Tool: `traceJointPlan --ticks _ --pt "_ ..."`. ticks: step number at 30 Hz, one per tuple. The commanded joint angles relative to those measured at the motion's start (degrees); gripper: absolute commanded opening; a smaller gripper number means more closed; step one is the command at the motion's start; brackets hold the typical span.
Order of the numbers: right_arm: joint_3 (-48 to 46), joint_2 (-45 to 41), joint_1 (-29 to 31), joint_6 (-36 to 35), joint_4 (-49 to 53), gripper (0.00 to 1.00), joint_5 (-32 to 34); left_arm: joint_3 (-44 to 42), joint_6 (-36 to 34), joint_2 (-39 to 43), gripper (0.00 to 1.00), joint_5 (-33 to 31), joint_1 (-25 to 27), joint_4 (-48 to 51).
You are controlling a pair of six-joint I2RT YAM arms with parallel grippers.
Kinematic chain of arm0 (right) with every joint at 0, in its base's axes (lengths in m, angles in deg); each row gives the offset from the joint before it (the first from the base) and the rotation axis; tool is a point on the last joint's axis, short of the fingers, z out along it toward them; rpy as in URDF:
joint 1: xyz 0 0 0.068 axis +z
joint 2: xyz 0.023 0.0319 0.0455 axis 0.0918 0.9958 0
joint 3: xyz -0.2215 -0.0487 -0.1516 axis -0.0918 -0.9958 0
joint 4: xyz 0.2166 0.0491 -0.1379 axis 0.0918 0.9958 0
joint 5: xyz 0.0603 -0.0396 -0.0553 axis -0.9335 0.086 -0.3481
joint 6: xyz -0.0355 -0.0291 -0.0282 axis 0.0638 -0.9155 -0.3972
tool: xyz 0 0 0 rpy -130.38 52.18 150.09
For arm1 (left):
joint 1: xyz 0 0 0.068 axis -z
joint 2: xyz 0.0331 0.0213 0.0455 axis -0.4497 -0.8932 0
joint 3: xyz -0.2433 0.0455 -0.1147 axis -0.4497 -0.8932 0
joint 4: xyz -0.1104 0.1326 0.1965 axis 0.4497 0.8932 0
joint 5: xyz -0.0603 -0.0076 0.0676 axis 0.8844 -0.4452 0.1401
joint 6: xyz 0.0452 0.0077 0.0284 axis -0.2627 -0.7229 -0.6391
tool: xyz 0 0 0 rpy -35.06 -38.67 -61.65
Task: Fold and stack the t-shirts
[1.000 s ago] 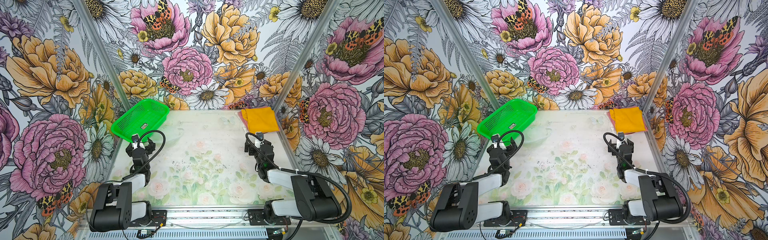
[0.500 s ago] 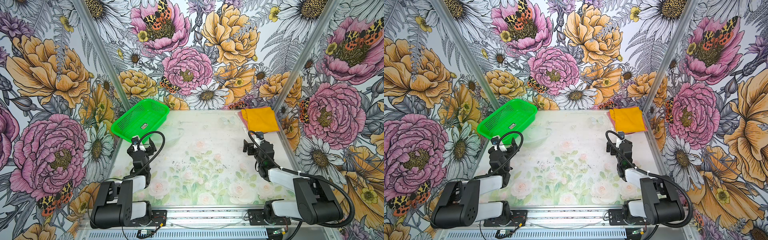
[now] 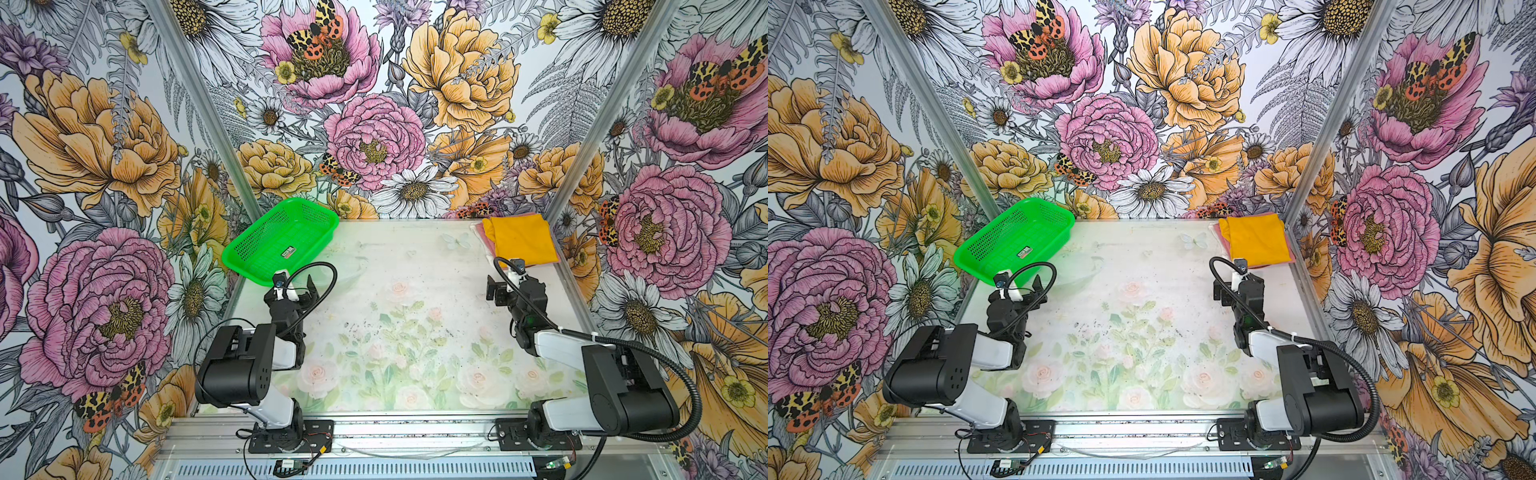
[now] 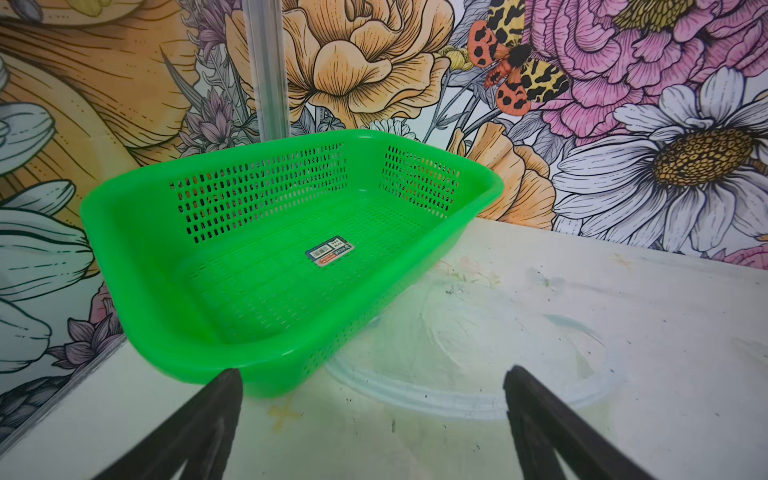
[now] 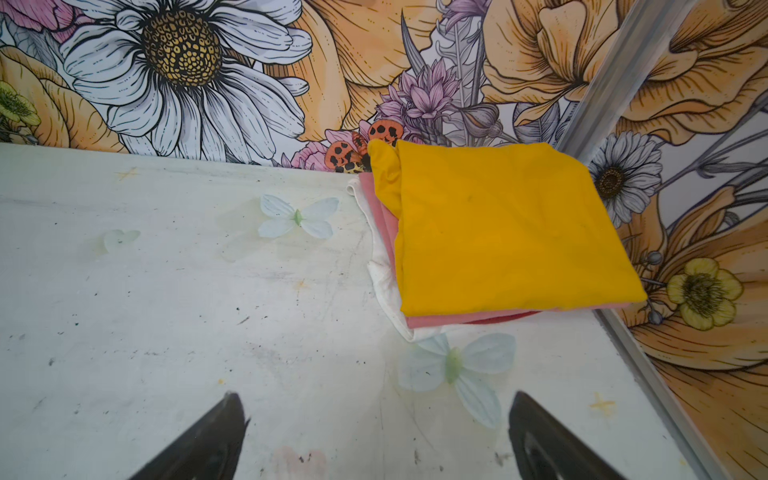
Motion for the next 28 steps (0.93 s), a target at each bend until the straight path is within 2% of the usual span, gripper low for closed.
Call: traceJointPlan --ticks 1,6,8,10,11,12,22,28 --pt "-2.1 1.5 -1.0 -0.6 -7.4 0.99 0.4 1.1 -1.1 0.7 0.99 1.6 0.5 2.6" --pt "-2.1 3.8 -1.9 1.1 -9.4 1.0 1.7 2.6 -1.3 0.8 0.99 1.7 0.7 5.4" --pt "-3.8 7.4 -2.1 1.1 -17.0 0.99 2.7 4.2 -2.8 0.8 0.99 2.6 1.5 8.3" --pt "-3.4 6.3 -2.0 1.8 -13.9 0.99 3.5 5.6 -5.0 1.0 0.99 4.0 2.6 11.6" --pt "-3.5 6.9 -1.9 1.5 -15.5 1.0 3.7 4.7 -5.0 0.9 0.99 3.7 2.7 9.8" --pt "-2.9 6.1 -2.0 2.2 -12.8 1.0 4.3 4.4 -5.1 0.8 0.99 3.8 2.7 9.0" --pt "-2.8 6.8 -1.8 3.3 -14.1 1.0 8.6 5.3 -4.9 0.8 0.99 3.3 2.7 10.7" --pt "-2.7 6.7 -1.9 3.4 -13.6 1.0 8.8 5.3 -5.0 0.8 0.99 3.4 2.8 10.7"
